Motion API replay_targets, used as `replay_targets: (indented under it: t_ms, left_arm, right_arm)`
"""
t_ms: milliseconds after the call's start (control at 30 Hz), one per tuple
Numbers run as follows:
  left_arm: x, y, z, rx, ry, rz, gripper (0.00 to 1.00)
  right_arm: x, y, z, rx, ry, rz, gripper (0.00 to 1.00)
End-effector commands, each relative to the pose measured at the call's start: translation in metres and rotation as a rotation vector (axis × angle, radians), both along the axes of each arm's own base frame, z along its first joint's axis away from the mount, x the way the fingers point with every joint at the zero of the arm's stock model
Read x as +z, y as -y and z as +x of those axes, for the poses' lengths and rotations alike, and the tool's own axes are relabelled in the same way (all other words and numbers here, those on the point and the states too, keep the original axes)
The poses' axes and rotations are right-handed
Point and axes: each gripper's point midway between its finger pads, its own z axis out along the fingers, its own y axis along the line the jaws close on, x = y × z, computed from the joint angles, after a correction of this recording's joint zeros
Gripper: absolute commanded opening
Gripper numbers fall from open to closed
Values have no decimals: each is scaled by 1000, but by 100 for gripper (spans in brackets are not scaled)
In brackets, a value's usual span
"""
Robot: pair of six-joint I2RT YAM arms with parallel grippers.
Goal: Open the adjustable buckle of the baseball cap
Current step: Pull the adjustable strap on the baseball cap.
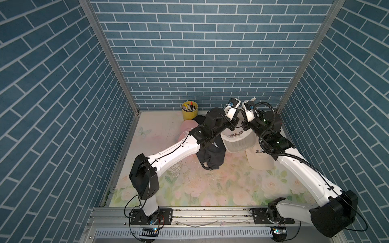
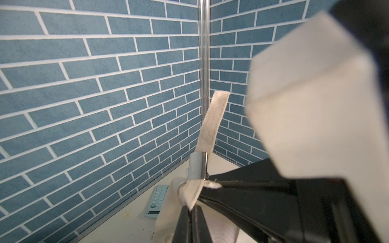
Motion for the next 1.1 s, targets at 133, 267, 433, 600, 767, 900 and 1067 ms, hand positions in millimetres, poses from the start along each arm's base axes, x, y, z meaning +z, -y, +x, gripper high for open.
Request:
replay_targets:
  t_ms: [133, 267, 433, 600, 767, 900, 1067]
  left_arm:
    - [3, 1, -5, -44, -8, 26, 0]
    - [-18, 5, -10, -82, -54, 83, 0]
    - [-29, -7, -13, -52, -72, 103, 0]
    - [-28, -29, -16, 19, -45, 72, 0]
    - [-31, -47, -18, 71, -39, 23, 0]
    - [-40, -67, 0, 175, -79, -20, 4]
    - [-28, -90, 17, 283, -61, -75, 67]
  right_arm:
    - [21, 13, 8, -94, 46, 38, 0]
    - [26, 18, 13, -137, 38, 88, 0]
    - [27, 21, 19, -168, 30, 127, 0]
    - [22, 33, 27, -228, -6, 168, 0]
    - [22, 41, 32, -260, -37, 201, 0]
    - [24, 41, 34, -264, -69, 212, 0]
    - [23, 39, 39, -301, -195, 237, 0]
